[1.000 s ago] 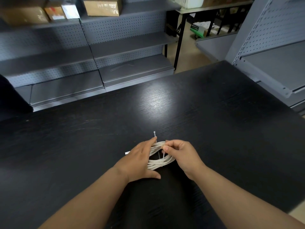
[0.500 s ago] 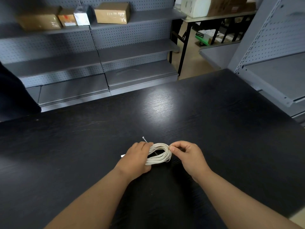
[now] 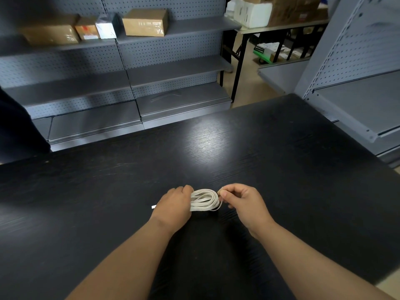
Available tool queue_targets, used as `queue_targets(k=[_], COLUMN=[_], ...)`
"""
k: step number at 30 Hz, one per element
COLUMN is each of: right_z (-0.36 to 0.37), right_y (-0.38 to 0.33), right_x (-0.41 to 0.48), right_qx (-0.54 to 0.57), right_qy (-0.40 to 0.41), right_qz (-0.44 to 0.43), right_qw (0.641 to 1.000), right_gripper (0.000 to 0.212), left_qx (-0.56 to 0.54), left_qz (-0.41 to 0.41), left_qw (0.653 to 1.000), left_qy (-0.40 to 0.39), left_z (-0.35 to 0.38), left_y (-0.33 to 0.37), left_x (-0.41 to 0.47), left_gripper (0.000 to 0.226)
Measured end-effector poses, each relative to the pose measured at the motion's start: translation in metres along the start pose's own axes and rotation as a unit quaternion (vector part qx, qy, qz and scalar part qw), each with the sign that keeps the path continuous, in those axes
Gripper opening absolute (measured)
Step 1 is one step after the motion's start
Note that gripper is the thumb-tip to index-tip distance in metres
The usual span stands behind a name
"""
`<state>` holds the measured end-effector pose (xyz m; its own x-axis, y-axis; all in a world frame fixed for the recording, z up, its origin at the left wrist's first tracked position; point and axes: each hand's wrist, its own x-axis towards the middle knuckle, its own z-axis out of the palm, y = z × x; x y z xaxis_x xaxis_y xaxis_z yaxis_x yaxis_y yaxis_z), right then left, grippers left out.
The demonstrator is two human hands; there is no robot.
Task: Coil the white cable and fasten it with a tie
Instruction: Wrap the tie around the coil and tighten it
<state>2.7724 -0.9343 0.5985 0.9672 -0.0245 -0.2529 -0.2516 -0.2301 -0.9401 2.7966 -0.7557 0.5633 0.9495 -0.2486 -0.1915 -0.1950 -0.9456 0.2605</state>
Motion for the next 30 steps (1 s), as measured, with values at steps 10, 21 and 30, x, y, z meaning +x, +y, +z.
queue_targets(k=[10, 21, 30], right_z=[-0.007, -0.015, -0.002], right_y=[-0.011, -0.043, -0.04], right_x=[0.003, 0.02, 0.037], right_qx=[0.036, 0.182, 0.281], right_qy=[0.004, -0.047, 0.113], right_qz=[0.002, 0.005, 0.075], right_qw=[0.999, 0.982, 0.95], right_gripper=[0.021, 0.024, 0.018], left_qx=[0.0, -0.043, -0.071], left_qz=[-0.022, -0.053, -0.1], left_qw=[1.0, 0.997, 0.99], left_qy=[0.019, 0.031, 0.062], left_z=[-0.001, -0.012, -0.02], left_y=[-0.007, -0.015, -0.034], left_x=[0.003, 0.01, 0.009], left_gripper=[0.031, 0.036, 0.036])
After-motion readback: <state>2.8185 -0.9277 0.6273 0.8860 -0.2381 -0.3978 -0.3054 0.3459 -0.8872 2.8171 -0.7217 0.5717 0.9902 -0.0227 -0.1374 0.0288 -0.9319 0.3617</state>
